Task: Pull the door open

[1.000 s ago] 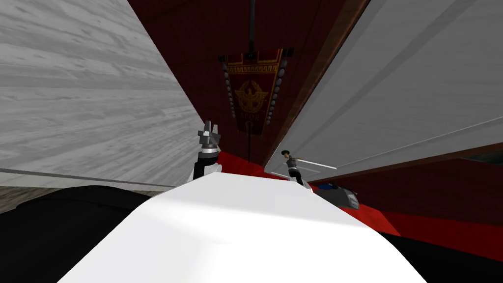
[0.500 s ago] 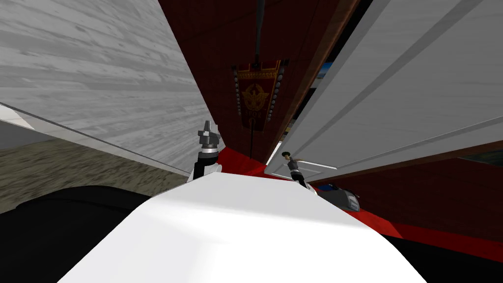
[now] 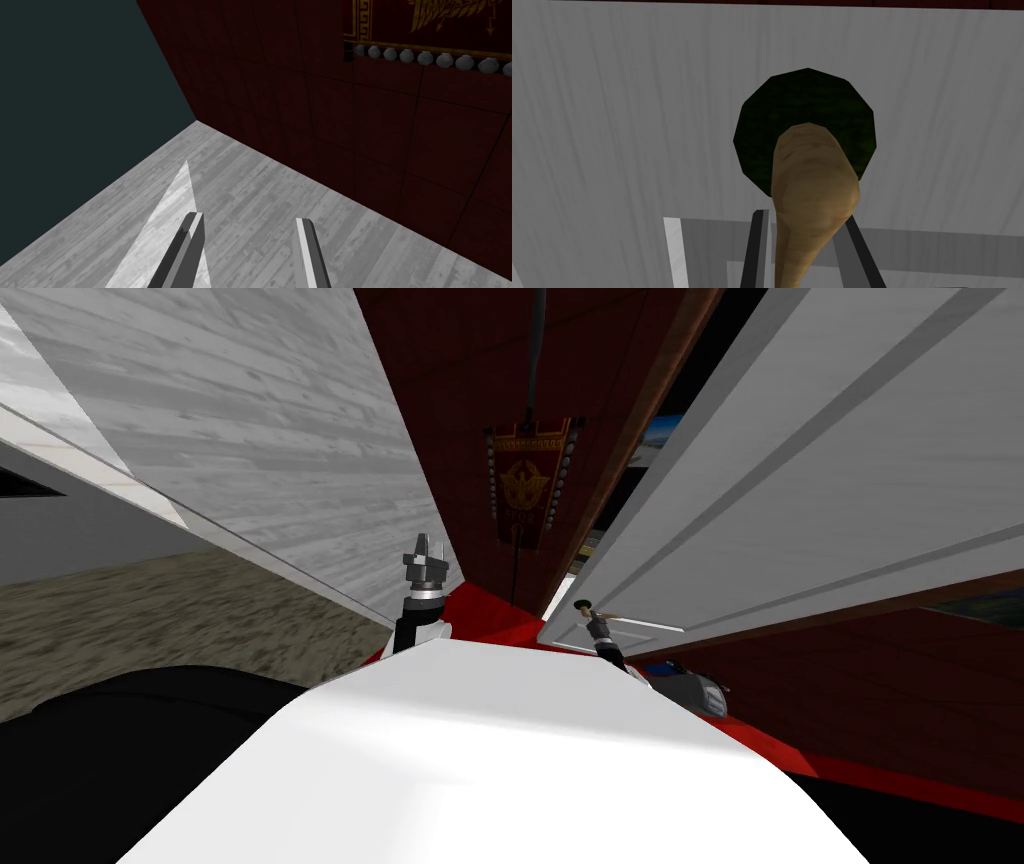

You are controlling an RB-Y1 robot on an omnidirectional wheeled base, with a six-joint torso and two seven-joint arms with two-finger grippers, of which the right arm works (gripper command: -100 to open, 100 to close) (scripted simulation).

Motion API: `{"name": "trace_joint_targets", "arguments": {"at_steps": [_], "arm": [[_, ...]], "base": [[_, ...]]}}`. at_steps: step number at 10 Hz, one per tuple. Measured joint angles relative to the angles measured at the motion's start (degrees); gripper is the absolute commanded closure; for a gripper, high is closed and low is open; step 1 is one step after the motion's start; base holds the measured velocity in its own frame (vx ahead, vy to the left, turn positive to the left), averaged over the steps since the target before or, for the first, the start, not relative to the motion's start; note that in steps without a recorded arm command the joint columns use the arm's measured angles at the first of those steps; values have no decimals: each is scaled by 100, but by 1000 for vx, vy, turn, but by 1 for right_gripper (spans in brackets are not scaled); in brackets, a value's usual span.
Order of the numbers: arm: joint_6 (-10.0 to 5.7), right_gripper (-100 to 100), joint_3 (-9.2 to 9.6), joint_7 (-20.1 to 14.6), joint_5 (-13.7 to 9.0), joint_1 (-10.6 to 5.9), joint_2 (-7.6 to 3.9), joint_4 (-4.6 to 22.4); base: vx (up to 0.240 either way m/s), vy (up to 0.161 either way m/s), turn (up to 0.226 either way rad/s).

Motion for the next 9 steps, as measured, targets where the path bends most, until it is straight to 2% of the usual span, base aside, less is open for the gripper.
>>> {"name": "trace_joint_targets", "arguments": {"at_steps": [4, 5, 6, 9], "arm": [[-331, 100, 169, -207, 50, 170, -196, 27], [-345, 100, 185, -222, 55, 188, -192, 36], [-425, 100, 205, -260, 48, 245, -247, 61], [-747, 100, 303, -388, 54, 362, -374, 166]], "base": [[-162, -46, 83], [-180, -75, 223], [-219, -112, 185], [-196, -80, 161]]}}
